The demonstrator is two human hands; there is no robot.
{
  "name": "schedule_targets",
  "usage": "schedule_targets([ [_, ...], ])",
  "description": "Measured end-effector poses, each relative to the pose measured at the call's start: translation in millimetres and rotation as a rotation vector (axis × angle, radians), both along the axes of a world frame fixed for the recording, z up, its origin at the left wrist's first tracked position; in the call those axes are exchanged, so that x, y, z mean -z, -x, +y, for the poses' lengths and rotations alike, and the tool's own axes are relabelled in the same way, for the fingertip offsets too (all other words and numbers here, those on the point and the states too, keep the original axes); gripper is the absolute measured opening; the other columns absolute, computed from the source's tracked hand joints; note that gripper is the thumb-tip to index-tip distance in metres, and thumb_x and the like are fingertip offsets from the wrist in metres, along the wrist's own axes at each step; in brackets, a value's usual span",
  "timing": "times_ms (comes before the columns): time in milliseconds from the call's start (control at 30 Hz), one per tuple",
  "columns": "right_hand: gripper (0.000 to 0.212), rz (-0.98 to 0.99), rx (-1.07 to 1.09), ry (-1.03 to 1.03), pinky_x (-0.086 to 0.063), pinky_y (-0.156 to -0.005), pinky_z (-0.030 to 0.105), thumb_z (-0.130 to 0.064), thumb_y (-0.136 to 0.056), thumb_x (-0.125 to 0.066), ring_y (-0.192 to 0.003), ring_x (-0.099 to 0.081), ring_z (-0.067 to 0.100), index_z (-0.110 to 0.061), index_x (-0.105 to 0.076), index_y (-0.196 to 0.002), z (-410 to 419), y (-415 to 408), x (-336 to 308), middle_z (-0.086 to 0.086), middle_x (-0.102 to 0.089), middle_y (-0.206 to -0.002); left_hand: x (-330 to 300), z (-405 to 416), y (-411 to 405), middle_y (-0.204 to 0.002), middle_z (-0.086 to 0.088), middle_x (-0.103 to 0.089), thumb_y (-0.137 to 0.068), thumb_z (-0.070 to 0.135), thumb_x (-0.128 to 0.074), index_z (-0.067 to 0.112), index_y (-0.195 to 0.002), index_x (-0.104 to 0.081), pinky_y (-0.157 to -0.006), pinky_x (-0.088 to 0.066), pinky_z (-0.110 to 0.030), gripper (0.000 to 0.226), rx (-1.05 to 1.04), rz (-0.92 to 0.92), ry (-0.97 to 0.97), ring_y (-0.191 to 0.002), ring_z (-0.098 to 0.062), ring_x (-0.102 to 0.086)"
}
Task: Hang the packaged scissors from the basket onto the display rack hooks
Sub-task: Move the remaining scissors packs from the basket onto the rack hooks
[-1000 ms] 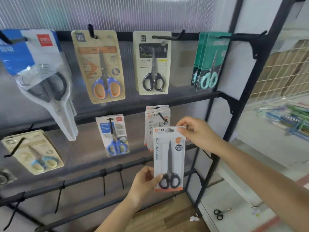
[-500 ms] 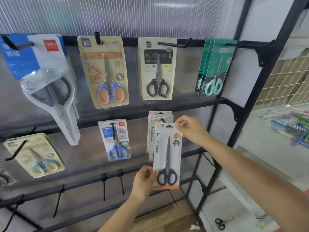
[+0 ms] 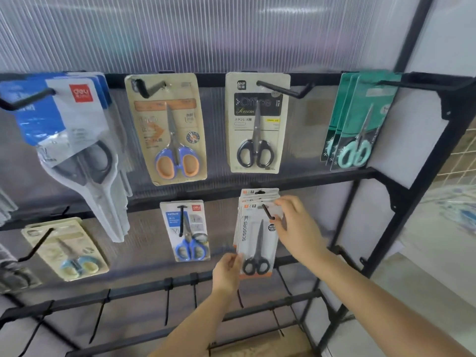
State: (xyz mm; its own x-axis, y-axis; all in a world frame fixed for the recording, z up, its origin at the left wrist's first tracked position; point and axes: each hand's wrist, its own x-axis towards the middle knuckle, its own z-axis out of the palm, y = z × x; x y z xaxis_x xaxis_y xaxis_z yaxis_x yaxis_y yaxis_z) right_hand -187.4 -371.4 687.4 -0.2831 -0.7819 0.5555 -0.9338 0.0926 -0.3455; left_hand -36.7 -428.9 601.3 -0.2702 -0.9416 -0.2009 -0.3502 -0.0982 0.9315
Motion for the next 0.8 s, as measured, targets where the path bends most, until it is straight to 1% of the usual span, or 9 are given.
schedule_targets([
  [100,0.041,0.111,-0.012,0.044,-0.053,-0.070,0.034,-0.003,-0.077,-0.069,-0.099,-0.061,0.031,-0.006,-0.057,-0.117,2.5,-0.5,7.5,0.011,-0.056,-0.122,-4.7,-6.5,7.0,-0.097,-0.005,-0.063,-0.098,0.025,-0.046,0.007,-0.107,-0.060,-0.071,-0.037,-0.024,0.025,0.004,-0.094,0.025,-0.088,-0.017,-0.053],
  [267,0.061,0.199,0.052,-0.126,-0.055,-0.071,0.036,-0.011,-0.071,-0.074,-0.106,-0.060,0.028,-0.009,-0.049,-0.128,11.1,-1.7,9.9,0.012,-0.050,-0.136,-16.5,-11.3,11.7,-0.114,-0.016,-0.060,-0.099,0.023,-0.042,0.000,-0.114,-0.053,-0.079,-0.040,-0.031,0.030,-0.003,-0.259,0.091,-0.100,-0.029,-0.056],
  [333,0.061,0.188,0.073,-0.185,-0.054,-0.080,0.039,-0.012,-0.076,-0.070,-0.115,-0.056,0.031,-0.008,-0.046,-0.133,17.0,-4.2,8.9,0.015,-0.045,-0.141,-21.1,-7.0,9.5,-0.118,-0.014,-0.052,-0.099,0.023,-0.043,0.001,-0.116,-0.047,-0.078,-0.039,-0.032,0.028,-0.011,-0.275,0.138,-0.104,-0.028,-0.053],
  [400,0.060,0.167,0.111,-0.215,-0.046,-0.094,0.042,-0.015,-0.086,-0.060,-0.129,-0.044,0.031,-0.008,-0.038,-0.140,27.0,-9.2,5.1,0.015,-0.034,-0.149,-22.8,-1.2,3.2,-0.117,-0.011,-0.048,-0.098,0.024,-0.045,0.004,-0.115,-0.047,-0.082,-0.042,-0.034,0.026,0.034,-0.339,0.317,-0.106,-0.028,-0.051],
  [500,0.060,0.078,0.210,-0.292,-0.030,-0.110,0.037,-0.022,-0.095,-0.046,-0.141,-0.025,0.025,-0.009,-0.022,-0.148,53.1,-25.1,6.0,0.010,-0.017,-0.156,-20.1,8.8,-12.8,-0.094,-0.009,-0.060,-0.084,0.015,-0.067,0.007,-0.095,-0.061,-0.067,-0.050,-0.036,0.014,0.235,-0.342,0.824,-0.082,-0.027,-0.060],
  [567,0.060,0.048,0.293,-0.333,-0.025,-0.112,0.035,-0.024,-0.096,-0.044,-0.142,-0.022,0.023,-0.009,-0.019,-0.149,76.7,-39.7,16.0,0.010,-0.017,-0.156,-16.0,20.0,-24.5,-0.084,-0.003,-0.064,-0.078,0.016,-0.068,0.013,-0.083,-0.064,-0.057,-0.050,-0.031,0.007,0.433,-0.359,1.030,-0.070,-0.022,-0.062],
  [633,0.061,-0.033,0.395,-0.395,-0.021,-0.114,0.032,-0.025,-0.097,-0.042,-0.143,-0.019,0.020,-0.010,-0.015,-0.149,102.8,-56.6,33.2,0.007,-0.015,-0.157,-14.9,33.1,-36.1,-0.090,0.001,-0.065,-0.082,0.026,-0.048,0.017,-0.084,-0.066,-0.061,-0.053,-0.028,0.020,0.609,-0.392,1.081,-0.079,-0.019,-0.063],
  [733,0.059,-0.194,0.575,-0.435,-0.022,-0.112,0.031,-0.026,-0.097,-0.041,-0.141,-0.023,0.020,-0.011,-0.016,-0.149,150.4,-88.7,59.9,0.006,-0.021,-0.155,-8.1,58.7,-52.5,-0.100,0.003,-0.063,-0.086,0.034,-0.037,0.018,-0.090,-0.065,-0.074,-0.053,-0.026,0.033,0.785,-0.453,1.101,-0.094,-0.016,-0.056],
  [800,0.058,-0.266,0.691,-0.441,-0.024,-0.111,0.031,-0.026,-0.097,-0.041,-0.140,-0.026,0.021,-0.012,-0.017,-0.148,186.6,-115.3,73.9,0.006,-0.024,-0.153,-7.8,82.3,-63.7,-0.120,-0.003,-0.056,-0.093,0.040,-0.021,0.011,-0.114,-0.058,-0.093,-0.044,-0.031,0.052,0.952,-0.474,1.024,-0.113,-0.023,-0.052],
])
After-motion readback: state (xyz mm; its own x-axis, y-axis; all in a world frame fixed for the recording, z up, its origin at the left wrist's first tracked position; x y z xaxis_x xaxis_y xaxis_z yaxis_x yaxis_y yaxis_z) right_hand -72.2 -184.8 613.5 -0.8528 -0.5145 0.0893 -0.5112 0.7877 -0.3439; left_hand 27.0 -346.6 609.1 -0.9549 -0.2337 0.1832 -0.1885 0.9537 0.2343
